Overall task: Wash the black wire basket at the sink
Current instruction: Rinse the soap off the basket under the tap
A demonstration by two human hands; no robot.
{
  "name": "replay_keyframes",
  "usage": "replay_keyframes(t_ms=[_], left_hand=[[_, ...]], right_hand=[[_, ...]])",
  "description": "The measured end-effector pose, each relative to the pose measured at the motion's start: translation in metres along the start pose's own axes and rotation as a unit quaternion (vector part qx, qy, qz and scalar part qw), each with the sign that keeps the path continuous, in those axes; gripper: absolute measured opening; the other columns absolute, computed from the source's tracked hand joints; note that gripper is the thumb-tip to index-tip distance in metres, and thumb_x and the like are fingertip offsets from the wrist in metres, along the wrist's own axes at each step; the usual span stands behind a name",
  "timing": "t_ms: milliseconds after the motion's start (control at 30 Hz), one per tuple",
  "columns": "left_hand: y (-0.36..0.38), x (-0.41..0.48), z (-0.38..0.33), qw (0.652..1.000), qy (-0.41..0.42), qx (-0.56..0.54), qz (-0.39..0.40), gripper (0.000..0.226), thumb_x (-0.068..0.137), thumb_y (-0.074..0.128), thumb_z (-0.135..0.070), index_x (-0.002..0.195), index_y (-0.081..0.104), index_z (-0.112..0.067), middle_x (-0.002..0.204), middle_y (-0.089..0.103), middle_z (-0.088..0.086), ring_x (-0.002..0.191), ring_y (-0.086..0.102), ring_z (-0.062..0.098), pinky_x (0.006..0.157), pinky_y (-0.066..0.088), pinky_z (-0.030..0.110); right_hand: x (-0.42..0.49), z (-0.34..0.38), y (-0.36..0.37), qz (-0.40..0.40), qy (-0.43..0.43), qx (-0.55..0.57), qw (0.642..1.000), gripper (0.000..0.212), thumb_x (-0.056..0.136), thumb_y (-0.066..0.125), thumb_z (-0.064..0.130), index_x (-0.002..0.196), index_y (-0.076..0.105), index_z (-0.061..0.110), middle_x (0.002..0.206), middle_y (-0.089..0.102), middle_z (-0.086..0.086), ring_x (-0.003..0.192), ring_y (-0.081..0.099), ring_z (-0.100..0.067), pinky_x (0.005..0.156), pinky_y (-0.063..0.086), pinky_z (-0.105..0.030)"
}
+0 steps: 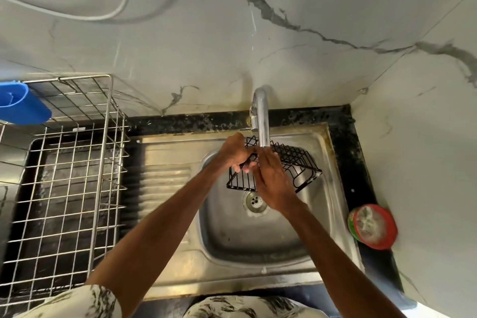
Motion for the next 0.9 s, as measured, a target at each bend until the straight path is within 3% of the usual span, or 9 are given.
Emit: replay_keyframes(t_ms=[100, 167, 267, 367, 433, 567, 733, 800, 900], left_hand=[[-0.005, 0.003, 0.01, 0.998, -0.047, -0.045, 0.003, 0.033, 0.101, 0.066, -0.027, 0.097, 0.067, 0.006, 0.079, 0.076, 0.02, 0.058, 0.074, 0.026, 0.054, 0.062, 0.035], [-0.004, 0.0, 0.009, 0.994, -0.068, -0.085, 0.016, 0.027, 0.102, 0.065, -0.021, 0.1, 0.063, 0.005, 0.077, 0.075, 0.021, 0.051, 0.071, 0.024, 0.045, 0.06, 0.035], [-0.007, -0.003, 0.003, 0.995, -0.069, -0.07, 0.018, 0.025, 0.102, 0.064, -0.019, 0.087, 0.06, 0.0, 0.07, 0.072, 0.015, 0.048, 0.068, 0.021, 0.046, 0.06, 0.032], [-0.005, -0.004, -0.002, 0.997, -0.059, -0.024, 0.031, 0.026, 0.1, 0.066, -0.022, 0.084, 0.061, -0.002, 0.065, 0.068, 0.01, 0.041, 0.065, 0.014, 0.04, 0.054, 0.024], [-0.008, -0.005, -0.002, 0.999, -0.041, 0.015, 0.016, 0.023, 0.099, 0.068, -0.02, 0.094, 0.065, 0.003, 0.066, 0.066, 0.011, 0.039, 0.064, 0.012, 0.038, 0.05, 0.022], [-0.005, -0.014, 0.002, 0.999, -0.017, 0.012, 0.034, 0.025, 0.098, 0.069, -0.019, 0.095, 0.066, 0.006, 0.065, 0.068, 0.012, 0.039, 0.064, 0.011, 0.037, 0.047, 0.019], [0.0, -0.026, 0.0, 0.999, 0.012, -0.044, 0.017, 0.022, 0.1, 0.066, -0.021, 0.086, 0.06, -0.005, 0.063, 0.069, 0.008, 0.041, 0.066, 0.012, 0.035, 0.046, 0.02], [-0.001, -0.027, 0.003, 0.999, 0.022, -0.034, -0.011, 0.024, 0.099, 0.068, -0.024, 0.086, 0.061, -0.005, 0.062, 0.069, 0.007, 0.039, 0.064, 0.01, 0.034, 0.042, 0.017], [-0.012, -0.028, 0.011, 0.998, 0.018, -0.035, -0.055, 0.03, 0.099, 0.07, -0.028, 0.086, 0.067, -0.001, 0.057, 0.069, 0.003, 0.035, 0.061, 0.007, 0.034, 0.041, 0.016]], right_hand=[[-0.018, 0.006, -0.003, -0.029, -0.052, -0.023, 0.998, 0.061, 0.108, 0.025, 0.037, 0.162, 0.015, 0.009, 0.168, 0.018, -0.011, 0.157, 0.008, -0.022, 0.128, 0.01, -0.041], [-0.018, -0.019, -0.004, -0.024, -0.013, -0.03, 0.999, 0.062, 0.108, 0.021, 0.042, 0.163, 0.008, 0.016, 0.17, 0.009, -0.002, 0.157, 0.001, -0.015, 0.128, 0.0, -0.039], [-0.009, -0.046, -0.007, 0.002, 0.064, -0.013, 0.998, 0.069, 0.104, 0.013, 0.056, 0.163, 0.013, 0.02, 0.169, 0.016, -0.002, 0.157, 0.007, -0.016, 0.128, 0.002, -0.049], [-0.001, -0.024, -0.005, 0.032, 0.049, 0.047, 0.997, 0.064, 0.106, 0.019, 0.058, 0.16, 0.022, 0.023, 0.166, 0.027, -0.005, 0.155, 0.018, -0.021, 0.127, 0.012, -0.048], [-0.003, 0.003, -0.002, 0.042, 0.021, 0.095, 0.994, 0.062, 0.107, 0.02, 0.057, 0.16, 0.018, 0.026, 0.167, 0.023, -0.004, 0.156, 0.015, -0.018, 0.126, 0.015, -0.044], [-0.01, 0.014, -0.008, 0.043, 0.018, 0.173, 0.984, 0.044, 0.11, 0.023, 0.044, 0.154, 0.023, 0.038, 0.16, 0.024, 0.015, 0.144, 0.009, 0.018, 0.122, 0.011, -0.025], [-0.003, -0.034, 0.005, 0.078, 0.103, 0.109, 0.986, 0.07, 0.101, 0.005, 0.066, 0.162, 0.01, 0.032, 0.17, 0.009, 0.005, 0.156, 0.005, -0.012, 0.126, 0.01, -0.054], [-0.002, -0.027, 0.005, 0.084, 0.11, 0.113, 0.984, 0.074, 0.101, 0.005, 0.067, 0.163, 0.009, 0.027, 0.171, 0.007, 0.001, 0.156, 0.002, -0.013, 0.127, 0.006, -0.052], [-0.001, -0.001, -0.002, 0.056, 0.07, 0.155, 0.984, 0.06, 0.109, 0.019, 0.049, 0.161, 0.017, 0.019, 0.169, 0.016, -0.003, 0.149, 0.008, -0.002, 0.125, 0.0, -0.036]])
Point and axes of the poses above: each hand's wrist, its own x-axis towards the middle knuckle, its own y-axis out of the palm, z = x × y, the point moved 9 cm from there along x, towards the middle knuckle
